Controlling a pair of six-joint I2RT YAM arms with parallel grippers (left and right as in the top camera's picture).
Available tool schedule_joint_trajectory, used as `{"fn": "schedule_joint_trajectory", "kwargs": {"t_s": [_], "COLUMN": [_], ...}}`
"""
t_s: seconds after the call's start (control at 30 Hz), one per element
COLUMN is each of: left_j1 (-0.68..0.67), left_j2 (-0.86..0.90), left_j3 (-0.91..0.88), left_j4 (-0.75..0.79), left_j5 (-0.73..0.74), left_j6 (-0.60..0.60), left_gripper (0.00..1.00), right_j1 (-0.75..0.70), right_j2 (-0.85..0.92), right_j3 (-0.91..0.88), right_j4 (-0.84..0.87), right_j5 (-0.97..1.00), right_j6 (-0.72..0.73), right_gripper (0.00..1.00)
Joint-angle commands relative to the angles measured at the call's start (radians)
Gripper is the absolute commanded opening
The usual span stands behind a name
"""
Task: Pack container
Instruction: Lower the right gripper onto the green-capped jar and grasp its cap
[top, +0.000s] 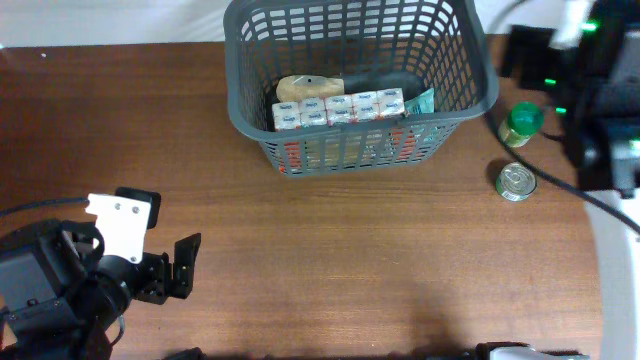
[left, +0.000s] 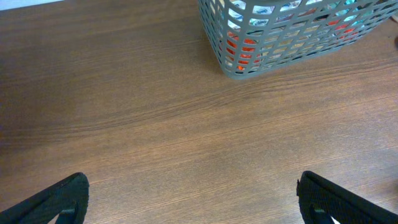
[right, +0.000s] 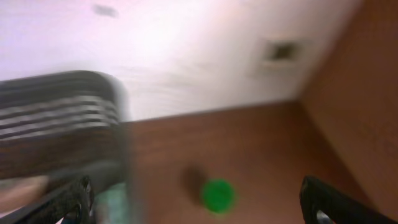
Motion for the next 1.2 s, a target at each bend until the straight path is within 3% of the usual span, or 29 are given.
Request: {"fn": "schedule_joint_trajectory", "kwargs": {"t_s": [0.0, 0.1, 0.23, 0.6, 1.17], "left_j1": [0.005, 0.005, 0.005, 0.005, 0.005], "left_j2": [0.000, 0.000, 0.000, 0.000, 0.000], "left_j3": [-0.003, -0.003, -0.003, -0.003, -0.003], "left_j4": [-0.001, -0.001, -0.001, -0.004, -0.004], "left_j5": [0.000, 0.000, 0.000, 0.000, 0.000], "left_j6": [-0.003, -0.003, -0.003, -0.003, -0.003], "left_gripper": [0.99, 0.99, 0.99, 0.99, 0.99], "right_j1": [-0.144, -0.278, -0.359, -0.349, -0.270], "right_j2": [0.043, 0.096, 0.211, 0.562, 0.778], "right_j3": [-0.006, -0.014, -0.014, -0.014, -0.014], "right_j4": [-0.032, -0.037, -0.034, 0.072, 0.119], "right_j5": [-0.056, -0.212, -0.266, -0.339, -0.341], "right_j6": [0.017, -0.003, -0.060, -0.039, -0.039], "right_gripper": [0.99, 0.99, 0.99, 0.99, 0.99]}}
